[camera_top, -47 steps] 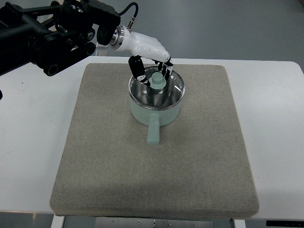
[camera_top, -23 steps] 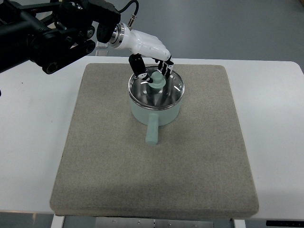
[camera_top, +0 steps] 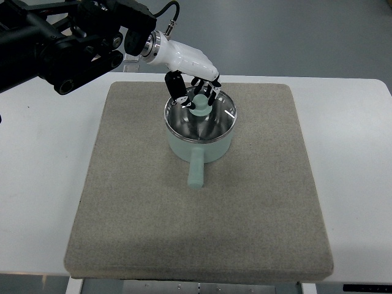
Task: Place lid left of pot with left hand
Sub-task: 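Lift the glass lid off the pot and carry it beside the pot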
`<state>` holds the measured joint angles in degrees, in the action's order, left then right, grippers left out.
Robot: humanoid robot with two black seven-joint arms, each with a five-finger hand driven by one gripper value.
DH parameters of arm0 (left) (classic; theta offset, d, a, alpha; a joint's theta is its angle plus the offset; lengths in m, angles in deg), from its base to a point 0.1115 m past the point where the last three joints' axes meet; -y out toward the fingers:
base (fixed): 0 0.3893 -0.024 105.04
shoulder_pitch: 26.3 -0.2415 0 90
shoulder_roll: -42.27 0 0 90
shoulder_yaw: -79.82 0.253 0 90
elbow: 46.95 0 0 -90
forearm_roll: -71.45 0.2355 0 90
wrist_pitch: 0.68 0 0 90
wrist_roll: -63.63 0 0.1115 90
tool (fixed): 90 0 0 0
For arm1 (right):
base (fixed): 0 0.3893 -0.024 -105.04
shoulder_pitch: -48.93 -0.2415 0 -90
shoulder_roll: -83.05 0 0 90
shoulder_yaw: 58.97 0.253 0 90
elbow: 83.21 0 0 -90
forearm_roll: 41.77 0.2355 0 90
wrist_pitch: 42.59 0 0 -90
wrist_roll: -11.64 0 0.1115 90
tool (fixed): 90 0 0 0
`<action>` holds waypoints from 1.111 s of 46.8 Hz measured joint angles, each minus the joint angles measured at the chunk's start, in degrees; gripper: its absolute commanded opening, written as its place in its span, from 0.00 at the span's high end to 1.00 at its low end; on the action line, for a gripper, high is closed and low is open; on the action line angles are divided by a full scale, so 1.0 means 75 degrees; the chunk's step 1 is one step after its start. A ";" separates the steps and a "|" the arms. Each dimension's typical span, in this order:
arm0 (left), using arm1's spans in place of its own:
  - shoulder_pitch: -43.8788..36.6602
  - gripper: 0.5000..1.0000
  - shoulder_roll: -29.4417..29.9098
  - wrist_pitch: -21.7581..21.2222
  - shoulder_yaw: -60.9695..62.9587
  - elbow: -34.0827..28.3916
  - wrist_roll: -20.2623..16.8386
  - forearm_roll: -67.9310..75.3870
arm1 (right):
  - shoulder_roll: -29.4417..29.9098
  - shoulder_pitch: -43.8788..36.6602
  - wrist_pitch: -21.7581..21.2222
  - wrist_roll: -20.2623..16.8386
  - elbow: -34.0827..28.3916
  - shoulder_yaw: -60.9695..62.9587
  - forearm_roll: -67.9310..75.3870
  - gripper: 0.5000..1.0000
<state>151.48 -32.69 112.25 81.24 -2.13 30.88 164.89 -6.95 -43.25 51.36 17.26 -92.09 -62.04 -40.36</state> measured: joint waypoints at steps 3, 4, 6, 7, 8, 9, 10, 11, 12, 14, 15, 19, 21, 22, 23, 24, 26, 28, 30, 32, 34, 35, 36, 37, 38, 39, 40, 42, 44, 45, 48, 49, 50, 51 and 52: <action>0.0000 1.00 -0.0002 0.0003 -0.0053 0.0002 0.0000 -0.0013 | 0.0000 -0.0002 0.0000 0.0000 0.0000 -0.0001 0.0000 0.16; 0.0000 1.00 0.0000 0.0002 -0.0067 0.0002 0.0000 -0.0017 | 0.0000 -0.0002 -0.0001 0.0000 0.0000 -0.0001 0.0000 0.16; 0.0009 1.00 0.0004 0.0002 -0.0079 0.0002 0.0000 -0.0030 | 0.0000 -0.0002 -0.0001 0.0000 0.0000 -0.0003 0.0000 0.16; 0.0013 1.00 0.0005 0.0000 -0.0082 0.0002 0.0002 -0.0034 | 0.0000 0.0000 -0.0001 0.0000 0.0000 -0.0002 0.0000 0.16; 0.0014 1.00 0.0006 -0.0002 -0.0084 0.0002 0.0003 -0.0037 | 0.0000 0.0000 -0.0001 0.0000 0.0000 -0.0002 0.0000 0.16; 0.0014 1.00 0.0007 -0.0004 -0.0085 0.0002 0.0004 -0.0044 | 0.0000 0.0000 -0.0001 0.0000 0.0000 -0.0002 0.0000 0.16; 0.0015 1.00 0.0008 -0.0005 -0.0089 0.0002 0.0005 -0.0047 | 0.0000 -0.0001 -0.0001 0.0000 0.0000 -0.0001 0.0000 0.15; 0.0015 1.00 0.0008 -0.0007 -0.0089 0.0002 0.0006 -0.0049 | 0.0000 -0.0002 -0.0001 0.0000 0.0000 -0.0001 0.0000 0.16; 0.0018 1.00 0.0014 -0.0007 -0.0092 0.0002 0.0006 -0.0049 | 0.0000 -0.0002 -0.0001 0.0000 0.0000 -0.0003 0.0000 0.16; 0.0025 1.00 0.0020 -0.0009 -0.0096 0.0002 0.0007 -0.0049 | 0.0000 -0.0002 -0.0001 0.0000 0.0000 -0.0002 0.0000 0.16; 0.0027 1.00 0.0021 -0.0009 -0.0097 0.0002 0.0008 -0.0050 | 0.0000 -0.0003 -0.0001 0.0000 0.0000 -0.0001 0.0000 0.16; 0.0027 1.00 0.0021 -0.0016 -0.0097 0.0002 0.0008 -0.0050 | 0.0000 -0.0002 -0.0001 0.0000 0.0000 -0.0004 0.0000 0.16; 0.0029 1.00 0.0022 -0.0026 -0.0097 -0.0002 0.0008 -0.0050 | 0.0000 -0.0003 -0.0001 0.0000 0.0000 -0.0003 0.0000 0.16; 0.0032 1.00 0.0025 -0.0031 -0.0097 -0.0005 0.0007 -0.0050 | 0.0000 -0.0003 -0.0001 0.0000 0.0000 -0.0002 0.0000 0.16; 0.0041 1.00 0.0030 -0.0033 -0.0101 -0.0009 0.0008 -0.0050 | 0.0000 -0.0002 -0.0001 0.0000 0.0000 -0.0002 0.0000 0.16; 0.0046 1.00 0.0032 -0.0033 -0.0104 -0.0016 0.0008 -0.0050 | 0.0000 -0.0003 -0.0001 0.0000 0.0000 -0.0002 0.0000 0.16; 0.0072 1.00 0.0038 -0.0034 -0.0106 -0.0021 0.0007 -0.0050 | 0.0000 -0.0004 -0.0001 0.0000 0.0000 -0.0001 0.0000 0.16; 0.0124 1.00 0.0058 -0.0034 -0.0108 -0.0022 0.0007 -0.0057 | 0.0000 -0.0003 -0.0001 0.0000 0.0000 0.0000 0.0000 0.16; 0.0144 1.00 0.0069 -0.0036 -0.0111 -0.0030 0.0008 -0.0068 | 0.0000 -0.0004 -0.0001 0.0000 0.0000 0.0000 0.0000 0.16; 0.0154 1.00 0.0070 -0.0036 -0.0111 -0.0033 0.0007 -0.0069 | 0.0000 -0.0003 0.0000 0.0000 0.0000 0.0000 0.0000 0.16; 0.0167 1.00 0.0081 -0.0036 -0.0111 -0.0038 0.0007 -0.0074 | 0.0000 -0.0004 -0.0001 0.0000 0.0000 0.0000 0.0000 0.16; 0.0168 1.00 0.0089 -0.0039 -0.0111 -0.0044 0.0008 -0.0074 | 0.0000 -0.0004 0.0000 0.0000 0.0000 0.0000 0.0000 0.16; 0.0168 1.00 0.0097 -0.0041 -0.0111 -0.0051 0.0007 -0.0074 | 0.0000 -0.0003 0.0000 0.0000 0.0000 0.0000 0.0000 0.16; 0.0169 1.00 0.0110 -0.0043 -0.0111 -0.0052 0.0007 -0.0074 | 0.0000 -0.0003 0.0000 0.0000 0.0000 0.0000 0.0000 0.16; 0.0174 1.00 0.0126 -0.0051 -0.0111 -0.0054 0.0007 -0.0074 | 0.0000 -0.0003 0.0000 0.0000 0.0000 0.0000 0.0000 0.16; 0.0176 1.00 0.0139 -0.0055 -0.0111 -0.0056 0.0007 -0.0074 | 0.0000 0.0000 0.0000 0.0000 0.0000 -0.0002 0.0000 0.16; 0.0185 1.00 0.0151 -0.0055 -0.0110 -0.0058 0.0008 -0.0075 | 0.0000 0.0000 0.0000 0.0000 0.0000 -0.0002 0.0000 0.16; 0.0199 1.00 0.0203 -0.0057 -0.0111 -0.0058 0.0006 -0.0084 | 0.0000 -0.0002 0.0000 0.0000 0.0000 -0.0003 0.0000 0.16; 0.0203 1.00 0.0260 -0.0058 -0.0111 -0.0060 0.0007 -0.0085 | 0.0000 -0.0001 0.0000 0.0000 0.0000 -0.0002 0.0000 0.16; 0.0203 1.00 0.0307 -0.0058 -0.0110 -0.0060 0.0007 -0.0090 | 0.0000 -0.0003 0.0000 0.0000 0.0000 -0.0002 0.0000 0.16; 0.0207 1.00 0.0458 -0.0058 -0.0110 -0.0054 0.0007 -0.0094 | 0.0000 -0.0002 0.0000 0.0000 0.0000 -0.0001 0.0000 0.16; 0.0214 1.00 0.0514 -0.0058 -0.0110 -0.0052 0.0006 -0.0094 | 0.0000 -0.0003 0.0000 0.0000 0.0000 -0.0003 0.0000 0.16; 0.0226 1.00 0.0575 -0.0058 -0.0106 -0.0046 0.0008 -0.0093 | 0.0000 -0.0003 0.0000 0.0000 0.0000 -0.0005 0.0000 0.16; 0.0234 1.00 0.0641 -0.0058 -0.0103 -0.0032 0.0008 -0.0089 | 0.0000 -0.0002 0.0001 0.0000 0.0000 -0.0004 0.0000 0.16; 0.0244 1.00 0.0726 -0.0058 -0.0087 -0.0016 0.0007 -0.0079 | 0.0000 -0.0002 0.0001 0.0000 0.0000 -0.0003 0.0000 0.16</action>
<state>153.31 -27.25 111.81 80.59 -2.25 30.93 164.30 -6.95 -43.26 51.37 17.26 -92.09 -62.07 -40.36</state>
